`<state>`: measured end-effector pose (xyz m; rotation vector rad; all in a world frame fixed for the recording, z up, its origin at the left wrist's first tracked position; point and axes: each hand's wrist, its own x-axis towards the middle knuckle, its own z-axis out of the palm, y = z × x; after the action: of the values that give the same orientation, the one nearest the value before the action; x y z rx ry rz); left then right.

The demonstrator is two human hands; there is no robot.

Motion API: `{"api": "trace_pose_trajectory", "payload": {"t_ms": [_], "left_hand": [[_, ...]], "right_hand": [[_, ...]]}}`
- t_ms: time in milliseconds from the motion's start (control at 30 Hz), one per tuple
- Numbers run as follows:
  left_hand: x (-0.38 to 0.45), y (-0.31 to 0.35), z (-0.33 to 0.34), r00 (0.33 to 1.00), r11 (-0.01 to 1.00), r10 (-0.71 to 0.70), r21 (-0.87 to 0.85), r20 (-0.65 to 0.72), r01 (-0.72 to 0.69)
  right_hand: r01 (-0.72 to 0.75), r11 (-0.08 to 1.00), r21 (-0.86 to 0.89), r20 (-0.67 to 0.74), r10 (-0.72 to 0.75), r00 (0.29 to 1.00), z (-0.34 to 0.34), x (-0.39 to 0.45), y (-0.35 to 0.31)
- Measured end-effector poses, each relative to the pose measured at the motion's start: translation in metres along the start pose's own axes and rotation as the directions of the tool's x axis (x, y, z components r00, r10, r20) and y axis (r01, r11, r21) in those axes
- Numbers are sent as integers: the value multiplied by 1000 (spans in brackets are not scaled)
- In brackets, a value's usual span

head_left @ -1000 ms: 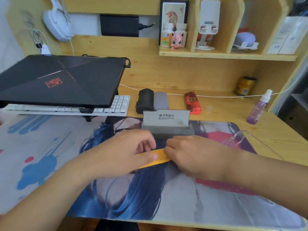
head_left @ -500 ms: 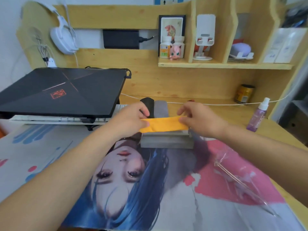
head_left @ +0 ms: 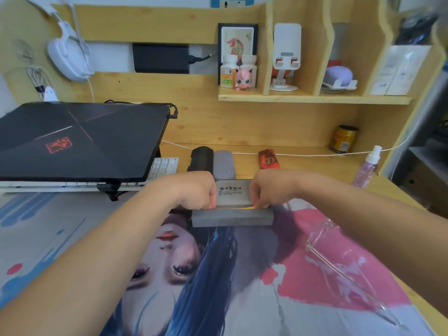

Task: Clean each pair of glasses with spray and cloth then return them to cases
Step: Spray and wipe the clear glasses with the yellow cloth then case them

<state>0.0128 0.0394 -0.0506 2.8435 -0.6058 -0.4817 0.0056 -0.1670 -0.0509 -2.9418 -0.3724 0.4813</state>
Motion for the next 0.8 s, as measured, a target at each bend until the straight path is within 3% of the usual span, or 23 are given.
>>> {"api": "trace_pose_trajectory", "payload": {"t_ms": [100,200,267,333,400,500,600,667,800], "left_hand": [[-7,-1,2,998,989,-3,145,-60,12],[-21,1,13,966,946,14,317,-259,71],[-30,11,26,900,958,84,283,-428,45],[-42,30,42,792,980,200,96,-577,-177],[-54,59,55,769,883,350,-87,-535,-462],[-62,93,72,688,748,620,21,-378,-663],[-49,106,88,582,704,675,158,-454,-692],[-42,110,94,551,698,667,162,-501,-697],[-33,112,100,591,714,623,65,-513,-697]], "right_hand": [[0,996,-90,-62,-6,998,2,-2,-4],[-5,982,-186,-231,-38,972,10,-10,-8],[1,992,-128,-329,-44,943,4,-24,0],[-10,999,-35,-441,-7,897,-12,-44,20],[-66,995,75,-493,95,865,-26,-70,55],[-149,949,276,-475,270,838,-21,-103,111],[-130,895,426,-441,331,834,6,-130,142],[-119,873,472,-371,320,872,21,-141,147],[-75,849,523,-279,254,926,36,-148,147]]}}
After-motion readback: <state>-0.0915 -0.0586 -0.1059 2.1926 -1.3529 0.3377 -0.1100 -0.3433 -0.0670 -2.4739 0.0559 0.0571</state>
